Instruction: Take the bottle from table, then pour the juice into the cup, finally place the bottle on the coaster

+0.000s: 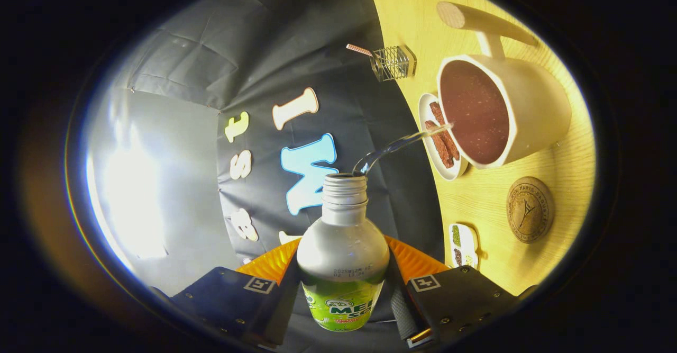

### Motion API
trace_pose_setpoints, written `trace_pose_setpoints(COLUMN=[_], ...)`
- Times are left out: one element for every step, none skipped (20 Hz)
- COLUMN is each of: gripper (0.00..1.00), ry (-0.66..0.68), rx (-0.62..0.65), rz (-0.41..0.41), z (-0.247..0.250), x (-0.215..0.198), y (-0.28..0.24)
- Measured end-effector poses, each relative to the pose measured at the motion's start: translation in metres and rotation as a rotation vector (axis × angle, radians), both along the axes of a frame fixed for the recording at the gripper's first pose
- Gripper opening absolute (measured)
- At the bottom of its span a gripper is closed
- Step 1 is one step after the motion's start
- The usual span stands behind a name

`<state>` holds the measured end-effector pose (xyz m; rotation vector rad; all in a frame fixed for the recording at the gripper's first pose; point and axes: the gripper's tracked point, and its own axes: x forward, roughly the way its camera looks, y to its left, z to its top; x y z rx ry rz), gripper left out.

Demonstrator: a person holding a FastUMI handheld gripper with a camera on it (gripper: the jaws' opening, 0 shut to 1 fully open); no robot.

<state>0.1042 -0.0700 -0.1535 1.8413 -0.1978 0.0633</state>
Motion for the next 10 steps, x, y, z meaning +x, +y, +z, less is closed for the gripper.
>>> trace_pose_setpoints(gripper=[0.77,0.77,0.77,0.77,0.77,0.77,0.77,0.77,0.77,0.77], ry=[-0.001,0.001,0.001,0.000,0.003,0.006,0.008,0.009,0.010,0.011], rx=[0.005,0.011,0.016,0.020,0.022,0.024,0.028,0.032,0.034,0.035], rz=[-0.001,0.000,0.000,-0.001,-0.002,-0.004,-0.005,-0.010,-0.014,-0.016], z=[0.0007,-0.0004,-0.0010,-0.0017,-0.0021,-0.0037,-0.0047,-0.0058,-0.0048,-0.0049], x=[-0.0007,0.0000,0.0005,0.0011,0.0015,0.0026,0.0026,0.0023,0.0018,0.0026], y=[-0.0006,-0.0013,-0.0018,-0.0023,-0.0036,-0.0038,-0.0047,-0.0057,-0.0069,-0.0075])
